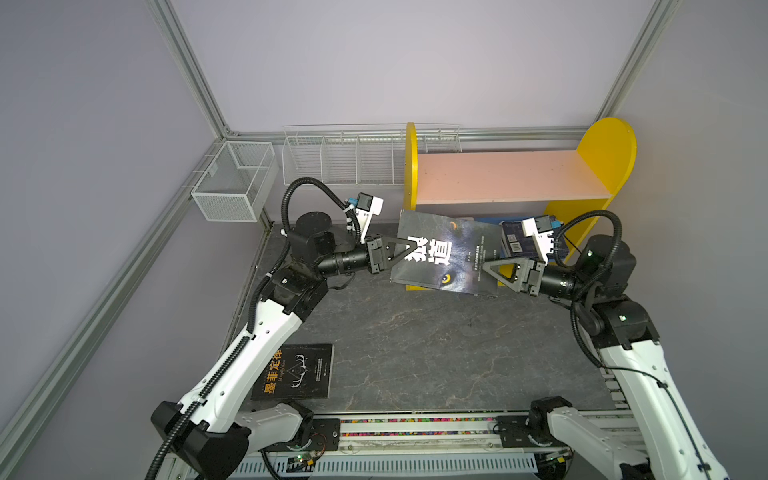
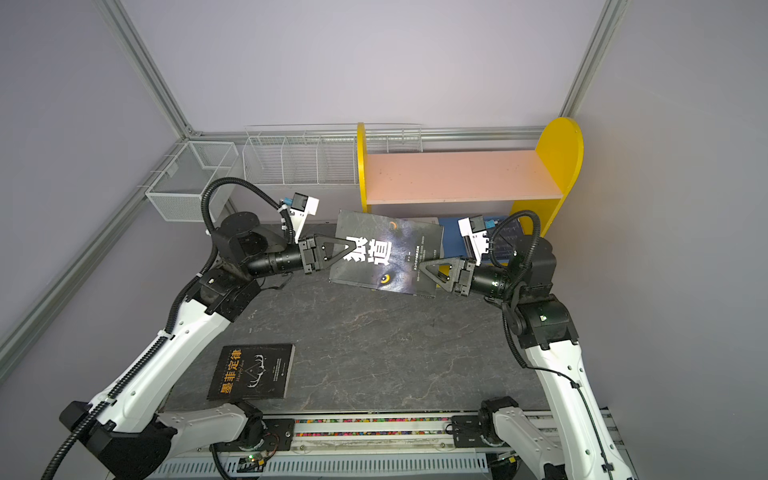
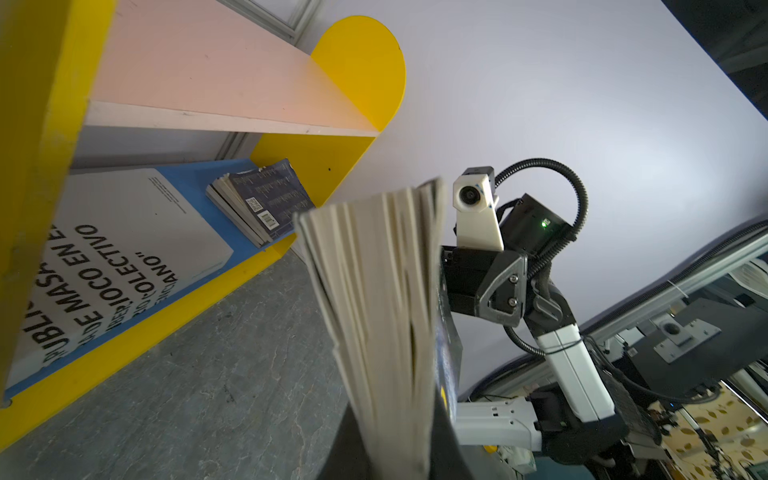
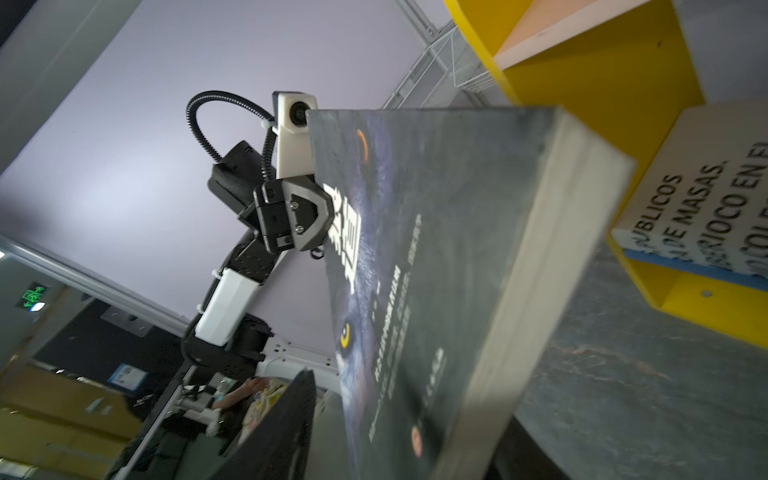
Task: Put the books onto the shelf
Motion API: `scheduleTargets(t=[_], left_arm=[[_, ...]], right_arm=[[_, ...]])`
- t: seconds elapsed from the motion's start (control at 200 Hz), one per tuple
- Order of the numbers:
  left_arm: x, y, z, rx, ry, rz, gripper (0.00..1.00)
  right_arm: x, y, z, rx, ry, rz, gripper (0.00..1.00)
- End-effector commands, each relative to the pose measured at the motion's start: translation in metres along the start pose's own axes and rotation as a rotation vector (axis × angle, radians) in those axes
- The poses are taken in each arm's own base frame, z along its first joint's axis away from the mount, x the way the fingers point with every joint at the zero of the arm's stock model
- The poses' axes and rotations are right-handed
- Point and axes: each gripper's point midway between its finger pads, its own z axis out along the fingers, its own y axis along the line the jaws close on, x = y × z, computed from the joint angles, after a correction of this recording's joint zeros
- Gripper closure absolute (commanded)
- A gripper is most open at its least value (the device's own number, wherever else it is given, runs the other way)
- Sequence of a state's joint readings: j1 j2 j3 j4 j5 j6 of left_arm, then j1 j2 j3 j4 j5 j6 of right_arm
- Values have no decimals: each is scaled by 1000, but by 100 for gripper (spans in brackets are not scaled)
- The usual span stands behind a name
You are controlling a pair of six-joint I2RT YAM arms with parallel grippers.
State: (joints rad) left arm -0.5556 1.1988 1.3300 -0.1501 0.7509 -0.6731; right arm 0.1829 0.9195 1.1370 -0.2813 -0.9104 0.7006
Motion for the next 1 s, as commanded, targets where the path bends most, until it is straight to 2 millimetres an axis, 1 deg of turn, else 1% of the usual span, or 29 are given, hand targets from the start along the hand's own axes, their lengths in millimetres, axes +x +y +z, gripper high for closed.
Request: scheduleTargets(t=[0.0, 0.045, 0.09, 0.1, 0.18, 0.245, 0.355, 0.39, 0.455, 0.555, 0.675, 0.855, 0.995], left_arm=[[-41, -12, -17, -11, -235, 5, 100], [-45, -12, -20, -7, -284, -19, 100], [-47, -12, -21, -6, -325, -37, 100], [-47, -11, -21, -9, -334, -39, 100], [-41, -9, -16, -33, -364, -64, 100], [-32, -9, -7, -43, -365, -78, 100], [-17, -3, 6, -45, -360, -120, 100], [-14, -2, 10, -35, -364, -130, 100], [-8, -1, 16, -22, -369, -157, 100], [-3, -2, 24, -15, -389, -179, 100], [3, -6, 33, -6, -403, -187, 100], [3, -15, 47, 29, -407, -199, 100], [12, -11, 60, 15, -395, -221, 100]], right_arm=[[-17, -13, -6, 31, -181, 2, 23], [-14, -19, -11, 47, -229, 28, 17], [-11, -23, -16, 55, -273, 53, 15], [-6, -30, -15, 65, -274, 73, 15], [8, -43, -23, 75, -341, 141, 12], [19, -52, -30, 88, -384, 185, 11], [35, -59, -44, 100, -445, 230, 8], [42, -55, -45, 76, -446, 233, 7], [48, -58, -50, 74, -475, 253, 6], [50, -59, -57, 57, -526, 261, 6], [44, -56, -60, 20, -571, 263, 6], [40, -58, -53, 1, -581, 274, 7], [32, -53, -48, -16, -597, 248, 8]])
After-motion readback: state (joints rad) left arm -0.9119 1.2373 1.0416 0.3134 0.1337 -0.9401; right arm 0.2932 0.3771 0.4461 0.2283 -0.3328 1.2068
